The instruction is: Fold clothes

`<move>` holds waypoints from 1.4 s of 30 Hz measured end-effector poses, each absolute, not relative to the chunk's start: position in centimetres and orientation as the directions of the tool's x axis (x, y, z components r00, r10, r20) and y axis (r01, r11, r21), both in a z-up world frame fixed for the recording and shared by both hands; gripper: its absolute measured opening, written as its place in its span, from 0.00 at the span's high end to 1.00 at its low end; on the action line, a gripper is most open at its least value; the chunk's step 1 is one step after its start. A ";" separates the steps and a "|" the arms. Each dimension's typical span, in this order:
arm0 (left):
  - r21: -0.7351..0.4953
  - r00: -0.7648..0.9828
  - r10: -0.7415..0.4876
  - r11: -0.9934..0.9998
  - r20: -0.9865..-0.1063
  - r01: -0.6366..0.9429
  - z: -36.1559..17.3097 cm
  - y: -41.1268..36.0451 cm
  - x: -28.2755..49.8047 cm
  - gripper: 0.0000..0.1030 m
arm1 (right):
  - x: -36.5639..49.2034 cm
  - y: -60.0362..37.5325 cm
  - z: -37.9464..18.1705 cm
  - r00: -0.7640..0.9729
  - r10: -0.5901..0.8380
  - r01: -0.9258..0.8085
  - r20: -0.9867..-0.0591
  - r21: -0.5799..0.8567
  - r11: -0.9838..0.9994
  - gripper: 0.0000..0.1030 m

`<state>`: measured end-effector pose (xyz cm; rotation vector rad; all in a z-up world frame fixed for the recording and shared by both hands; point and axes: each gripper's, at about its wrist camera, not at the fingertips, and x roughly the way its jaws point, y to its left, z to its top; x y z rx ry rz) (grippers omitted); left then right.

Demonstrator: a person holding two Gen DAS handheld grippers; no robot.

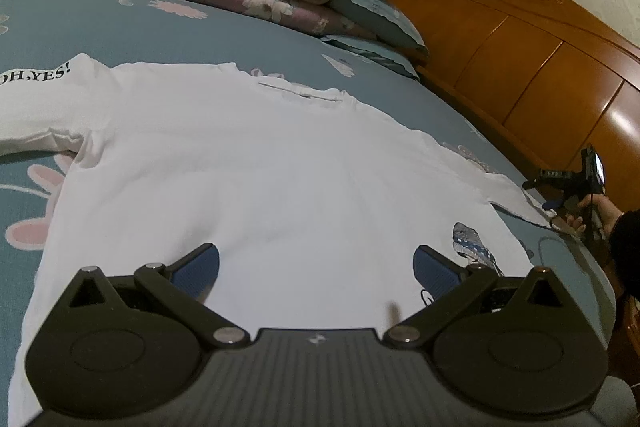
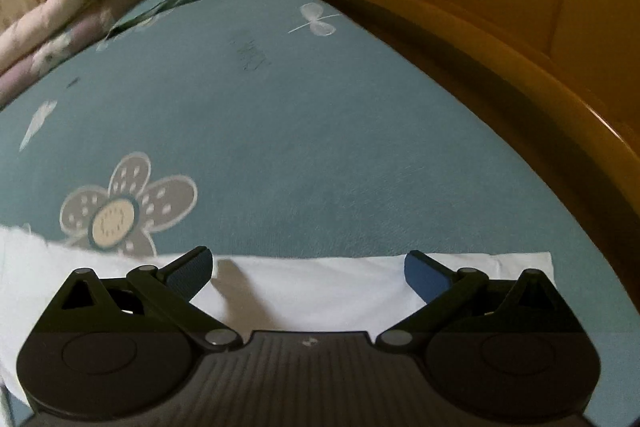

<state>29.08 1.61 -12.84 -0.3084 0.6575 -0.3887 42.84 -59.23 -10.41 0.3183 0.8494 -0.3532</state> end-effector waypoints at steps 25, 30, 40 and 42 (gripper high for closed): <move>-0.473 0.710 -0.473 0.853 -0.522 0.220 -12.7 2.8 29.2 0.01 | 53.6 -41.8 -10.9 0.603 0.056 0.166 -0.796 0.194 0.967 0.00; -0.476 0.710 -0.473 0.852 -0.522 0.217 -12.7 2.9 29.2 0.01 | 52.5 -39.9 -8.6 0.591 0.170 0.145 -0.789 0.311 0.939 0.00; -0.480 0.704 -0.481 0.849 -0.523 0.223 -12.7 3.0 29.4 0.01 | 56.9 -32.1 -11.2 0.559 0.063 0.022 -0.826 0.091 0.996 0.00; -0.484 0.702 -0.483 0.847 -0.523 0.222 -12.7 3.1 29.4 0.01 | 57.0 -32.6 -11.2 0.578 0.073 0.029 -0.813 0.110 0.993 0.00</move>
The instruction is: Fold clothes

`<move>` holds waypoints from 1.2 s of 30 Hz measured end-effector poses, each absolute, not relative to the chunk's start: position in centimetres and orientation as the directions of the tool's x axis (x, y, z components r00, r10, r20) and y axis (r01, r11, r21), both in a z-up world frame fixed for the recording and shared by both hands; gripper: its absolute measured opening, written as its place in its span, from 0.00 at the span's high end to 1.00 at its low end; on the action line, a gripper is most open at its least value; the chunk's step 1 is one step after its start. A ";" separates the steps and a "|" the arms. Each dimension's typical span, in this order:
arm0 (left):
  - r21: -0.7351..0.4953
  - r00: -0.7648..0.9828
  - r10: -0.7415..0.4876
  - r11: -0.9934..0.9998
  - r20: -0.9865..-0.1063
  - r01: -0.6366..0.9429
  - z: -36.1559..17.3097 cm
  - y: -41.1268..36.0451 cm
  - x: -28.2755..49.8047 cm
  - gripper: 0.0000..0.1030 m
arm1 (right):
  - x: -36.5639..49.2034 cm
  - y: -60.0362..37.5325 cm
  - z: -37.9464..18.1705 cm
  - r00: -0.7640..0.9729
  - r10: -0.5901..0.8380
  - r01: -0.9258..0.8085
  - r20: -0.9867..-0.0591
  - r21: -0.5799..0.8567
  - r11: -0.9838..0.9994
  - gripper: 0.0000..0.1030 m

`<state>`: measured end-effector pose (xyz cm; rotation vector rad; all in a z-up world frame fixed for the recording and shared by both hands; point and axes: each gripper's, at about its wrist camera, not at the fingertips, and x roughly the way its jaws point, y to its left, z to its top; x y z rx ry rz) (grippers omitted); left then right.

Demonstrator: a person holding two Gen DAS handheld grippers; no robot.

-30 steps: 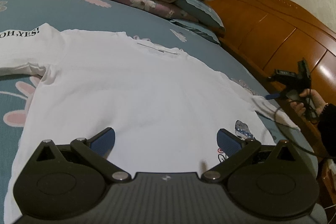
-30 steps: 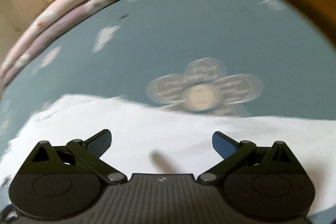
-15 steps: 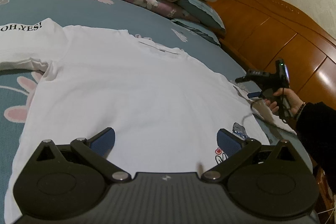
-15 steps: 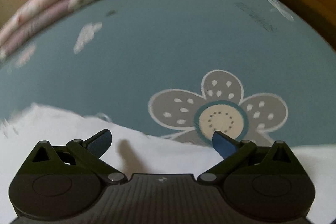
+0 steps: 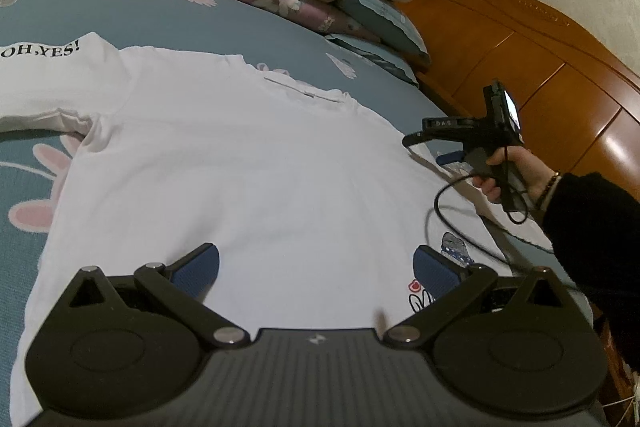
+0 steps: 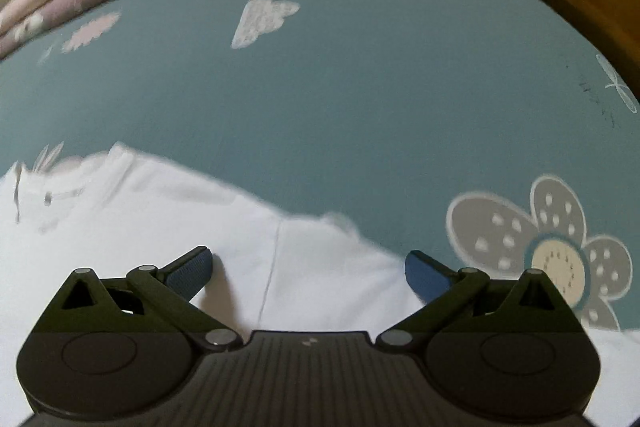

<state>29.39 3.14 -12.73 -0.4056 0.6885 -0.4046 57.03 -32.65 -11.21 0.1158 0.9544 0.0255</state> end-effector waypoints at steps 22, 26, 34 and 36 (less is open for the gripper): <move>-0.449 0.713 -0.467 0.862 -0.523 0.236 -13.0 2.5 29.4 0.01 | 48.8 -47.9 -10.7 0.671 -0.002 0.304 -0.741 0.273 0.913 0.00; -0.456 0.711 -0.470 0.859 -0.523 0.233 -12.9 2.6 29.3 0.01 | 46.0 -46.8 -9.5 0.693 0.054 0.264 -0.719 0.324 0.909 0.00; -0.446 0.712 -0.464 0.864 -0.527 0.233 -12.9 2.5 29.1 0.01 | 41.9 -43.4 -11.9 0.609 -0.122 0.213 -0.784 0.014 0.977 0.00; -0.443 0.712 -0.463 0.865 -0.528 0.234 -12.9 2.5 29.1 0.01 | 40.0 -43.3 -12.2 0.635 -0.138 0.199 -0.760 -0.011 0.980 0.00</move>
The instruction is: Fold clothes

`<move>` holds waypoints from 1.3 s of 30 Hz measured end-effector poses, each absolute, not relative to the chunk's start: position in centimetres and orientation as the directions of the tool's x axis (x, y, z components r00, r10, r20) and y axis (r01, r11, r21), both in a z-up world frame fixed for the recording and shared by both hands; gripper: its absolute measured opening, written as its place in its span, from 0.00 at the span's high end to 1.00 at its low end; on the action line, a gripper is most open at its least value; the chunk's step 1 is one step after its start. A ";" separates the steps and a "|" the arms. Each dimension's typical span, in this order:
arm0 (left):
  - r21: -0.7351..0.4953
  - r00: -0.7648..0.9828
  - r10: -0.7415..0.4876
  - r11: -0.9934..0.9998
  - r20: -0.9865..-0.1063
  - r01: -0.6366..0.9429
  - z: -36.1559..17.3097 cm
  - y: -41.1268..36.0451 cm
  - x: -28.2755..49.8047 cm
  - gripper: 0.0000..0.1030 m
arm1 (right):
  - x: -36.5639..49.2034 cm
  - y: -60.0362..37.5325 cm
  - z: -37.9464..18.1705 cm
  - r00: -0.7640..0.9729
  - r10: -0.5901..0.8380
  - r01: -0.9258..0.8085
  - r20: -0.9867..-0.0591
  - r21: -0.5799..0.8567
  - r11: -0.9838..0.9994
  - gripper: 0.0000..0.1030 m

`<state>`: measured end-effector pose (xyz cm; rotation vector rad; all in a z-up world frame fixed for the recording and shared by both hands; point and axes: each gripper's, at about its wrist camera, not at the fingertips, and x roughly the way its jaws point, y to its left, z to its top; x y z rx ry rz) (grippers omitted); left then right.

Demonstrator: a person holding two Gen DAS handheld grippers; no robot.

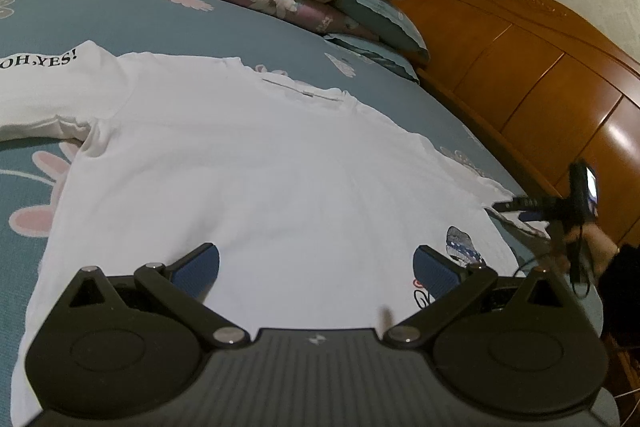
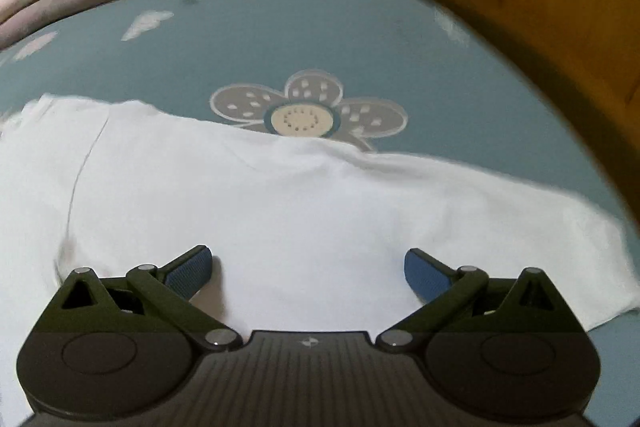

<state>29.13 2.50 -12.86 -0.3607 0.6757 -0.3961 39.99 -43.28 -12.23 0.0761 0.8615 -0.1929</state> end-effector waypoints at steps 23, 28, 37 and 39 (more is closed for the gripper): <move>-0.461 0.713 -0.474 0.856 -0.517 0.234 -13.0 2.8 29.2 0.01 | 41.3 -55.3 -10.6 0.705 -0.034 0.381 -0.708 0.338 0.861 0.00; -0.446 0.717 -0.465 0.863 -0.519 0.237 -13.0 2.5 29.1 0.01 | 38.4 -57.7 -9.8 0.688 -0.125 0.471 -0.715 0.308 0.827 0.00; -0.437 0.715 -0.462 0.867 -0.524 0.240 -12.9 2.5 29.1 0.01 | 35.3 -55.7 -11.0 0.585 -0.198 0.371 -0.787 0.043 0.927 0.00; -0.441 0.715 -0.465 0.865 -0.522 0.240 -12.9 2.5 29.1 0.01 | 34.9 -55.5 -10.9 0.562 -0.217 0.356 -0.798 -0.004 0.934 0.00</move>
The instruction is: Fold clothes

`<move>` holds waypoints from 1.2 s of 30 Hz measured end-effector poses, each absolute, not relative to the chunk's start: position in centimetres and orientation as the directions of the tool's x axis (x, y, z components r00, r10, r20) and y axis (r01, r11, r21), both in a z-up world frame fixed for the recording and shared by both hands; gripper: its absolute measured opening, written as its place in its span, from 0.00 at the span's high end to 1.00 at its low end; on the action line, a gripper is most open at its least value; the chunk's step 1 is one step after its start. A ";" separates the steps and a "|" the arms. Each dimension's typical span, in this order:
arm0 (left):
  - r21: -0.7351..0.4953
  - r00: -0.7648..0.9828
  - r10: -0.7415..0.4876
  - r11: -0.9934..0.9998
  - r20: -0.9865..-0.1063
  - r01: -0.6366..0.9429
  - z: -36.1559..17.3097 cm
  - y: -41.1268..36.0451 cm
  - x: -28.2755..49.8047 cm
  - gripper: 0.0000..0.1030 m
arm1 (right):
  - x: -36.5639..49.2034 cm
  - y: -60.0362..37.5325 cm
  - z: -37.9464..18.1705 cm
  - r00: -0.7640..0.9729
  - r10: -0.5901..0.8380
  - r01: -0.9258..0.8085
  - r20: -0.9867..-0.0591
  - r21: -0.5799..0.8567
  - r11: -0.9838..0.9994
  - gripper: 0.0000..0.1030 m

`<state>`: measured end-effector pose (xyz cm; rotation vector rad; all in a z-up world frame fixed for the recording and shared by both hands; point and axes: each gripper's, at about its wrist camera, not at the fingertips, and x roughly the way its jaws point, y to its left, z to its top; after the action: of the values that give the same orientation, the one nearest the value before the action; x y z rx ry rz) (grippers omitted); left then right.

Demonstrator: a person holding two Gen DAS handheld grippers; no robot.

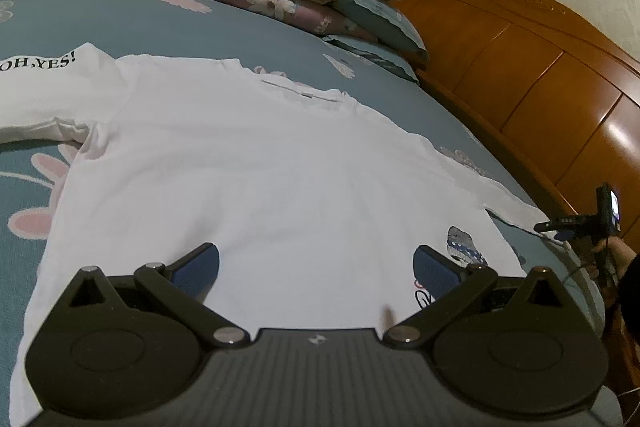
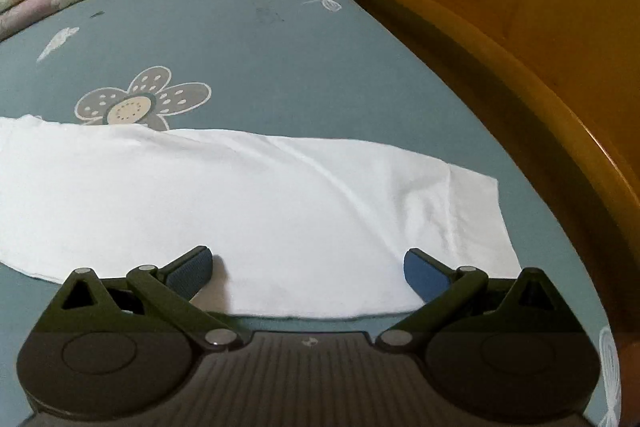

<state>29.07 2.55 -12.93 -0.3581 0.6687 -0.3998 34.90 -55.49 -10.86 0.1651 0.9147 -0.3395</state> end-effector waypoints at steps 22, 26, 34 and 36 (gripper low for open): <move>-0.432 0.718 -0.458 0.870 -0.524 0.239 -12.8 2.3 29.0 0.01 | 39.3 -47.9 -9.0 0.672 -0.151 0.331 -0.725 0.111 0.937 0.00; -0.444 0.714 -0.463 0.865 -0.525 0.235 -12.8 2.4 29.0 0.01 | 42.0 -41.9 -10.8 0.665 -0.132 0.241 -0.735 0.043 0.970 0.00; -0.475 0.705 -0.477 0.851 -0.525 0.223 -12.7 2.9 28.8 0.01 | 40.9 -38.1 -13.1 0.627 -0.114 0.176 -0.771 -0.002 0.984 0.00; -0.475 0.704 -0.478 0.851 -0.525 0.223 -12.7 2.9 28.8 0.01 | 40.4 -38.1 -12.6 0.599 -0.060 0.134 -0.798 0.026 0.991 0.00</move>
<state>28.83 2.93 -12.69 -0.3966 0.6869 -0.4013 40.41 -38.12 -12.60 0.0857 0.9220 -0.1125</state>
